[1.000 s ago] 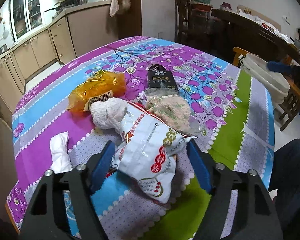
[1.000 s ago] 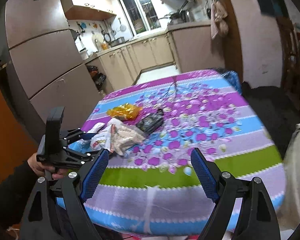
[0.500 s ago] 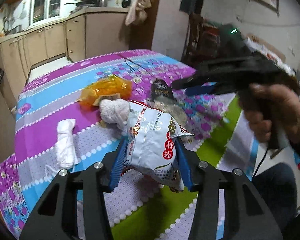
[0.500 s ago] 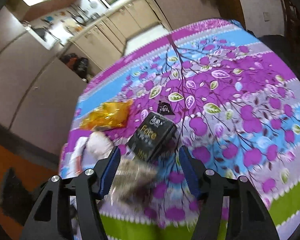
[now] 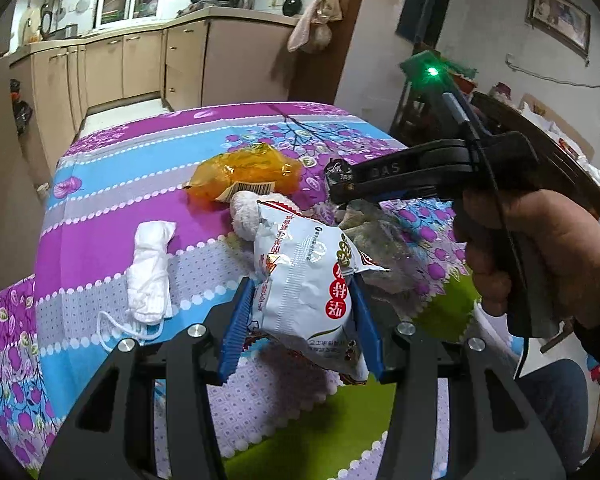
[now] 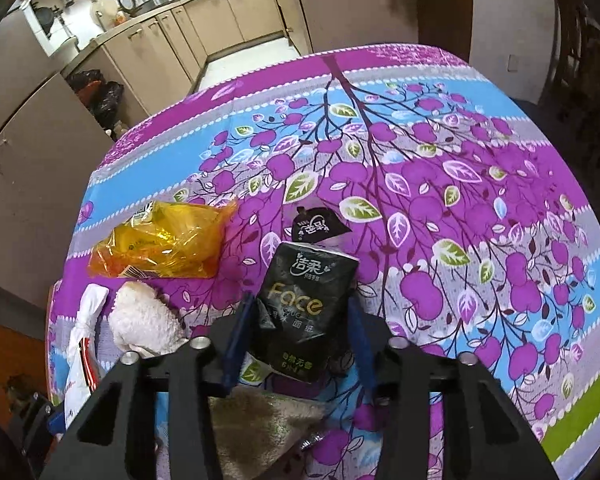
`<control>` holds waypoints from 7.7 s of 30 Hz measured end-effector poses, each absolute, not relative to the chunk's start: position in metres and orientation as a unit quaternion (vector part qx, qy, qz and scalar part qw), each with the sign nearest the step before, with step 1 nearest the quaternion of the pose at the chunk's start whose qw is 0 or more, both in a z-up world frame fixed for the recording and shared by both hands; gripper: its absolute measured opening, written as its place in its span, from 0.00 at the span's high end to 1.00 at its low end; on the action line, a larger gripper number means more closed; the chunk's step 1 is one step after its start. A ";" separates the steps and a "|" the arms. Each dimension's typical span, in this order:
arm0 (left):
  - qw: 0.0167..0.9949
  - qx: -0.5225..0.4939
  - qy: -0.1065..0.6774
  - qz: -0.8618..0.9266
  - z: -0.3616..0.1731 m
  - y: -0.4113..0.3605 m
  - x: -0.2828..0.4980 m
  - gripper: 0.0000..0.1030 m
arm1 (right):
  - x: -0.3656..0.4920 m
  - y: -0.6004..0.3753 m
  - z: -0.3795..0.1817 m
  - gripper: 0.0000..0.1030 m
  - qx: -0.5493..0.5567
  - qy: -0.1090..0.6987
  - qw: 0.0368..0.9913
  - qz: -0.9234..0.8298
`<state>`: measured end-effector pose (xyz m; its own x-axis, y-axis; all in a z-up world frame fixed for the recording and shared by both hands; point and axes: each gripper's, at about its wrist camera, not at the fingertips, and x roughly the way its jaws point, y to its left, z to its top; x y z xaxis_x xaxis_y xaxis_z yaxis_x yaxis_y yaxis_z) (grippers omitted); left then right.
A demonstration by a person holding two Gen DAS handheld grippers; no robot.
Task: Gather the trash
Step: 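Grasp the white-red snack bag with the left tool while the right tool grasps the black Face packet, then carry the snack bag and Face packet with both tools over the bucket, then open both tools to drop the snack bag and Face packet into the bucket, then move both tools back over the table, then grasp the white rolled cloth with the left tool while the right tool grasps the clear grain bag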
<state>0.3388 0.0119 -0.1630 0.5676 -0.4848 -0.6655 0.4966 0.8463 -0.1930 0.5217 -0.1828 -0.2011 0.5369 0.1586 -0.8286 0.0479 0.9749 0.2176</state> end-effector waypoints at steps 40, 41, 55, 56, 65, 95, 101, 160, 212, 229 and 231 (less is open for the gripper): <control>0.912 0.005 0.283 -0.297 -0.043 -0.165 0.261 0.55 | 0.205 -0.347 -0.041 0.86 0.053 0.185 0.976 -0.102; 0.910 0.007 0.282 -0.304 -0.040 -0.174 0.259 0.55 | 0.202 -0.353 -0.038 0.86 0.054 0.183 0.976 -0.108; 0.864 0.041 0.301 -0.402 -0.025 -0.335 0.242 0.55 | 0.125 -0.525 -0.018 0.86 0.082 0.213 0.950 -0.211; 0.860 0.046 0.305 -0.406 -0.027 -0.347 0.242 0.55 | 0.126 -0.535 -0.019 0.86 0.085 0.220 0.948 -0.214; 0.828 0.082 0.370 -0.413 -0.054 -0.423 0.251 0.55 | 0.153 -0.651 -0.050 0.86 0.141 0.343 0.909 -0.189; 0.816 0.118 0.427 -0.371 -0.103 -0.462 0.269 0.55 | 0.213 -0.679 -0.121 0.85 0.168 0.437 0.867 -0.173; 0.816 0.123 0.432 -0.364 -0.106 -0.465 0.270 0.55 | 0.213 -0.680 -0.122 0.85 0.168 0.437 0.867 -0.173; 0.839 0.153 0.390 -0.348 -0.099 -0.433 0.252 0.06 | 0.174 -0.618 -0.080 0.27 0.107 0.306 0.929 -0.178; 0.897 0.031 0.438 -0.053 -0.181 0.046 0.408 0.62 | 0.423 -0.156 -0.171 0.18 -0.074 0.380 0.878 0.282; 0.903 0.027 0.425 -0.057 -0.181 0.043 0.401 0.75 | 0.440 -0.145 -0.195 0.46 -0.121 0.384 0.878 0.257; 0.904 0.018 0.424 -0.055 -0.180 0.045 0.399 0.75 | 0.432 -0.147 -0.192 0.47 -0.116 0.370 0.888 0.248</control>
<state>0.3988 0.0445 -0.1804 0.6350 -0.0844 -0.7679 0.1146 0.9933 -0.0144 0.4324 -0.1468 -0.1923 0.6032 0.3550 -0.7142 -0.5263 0.8500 -0.0220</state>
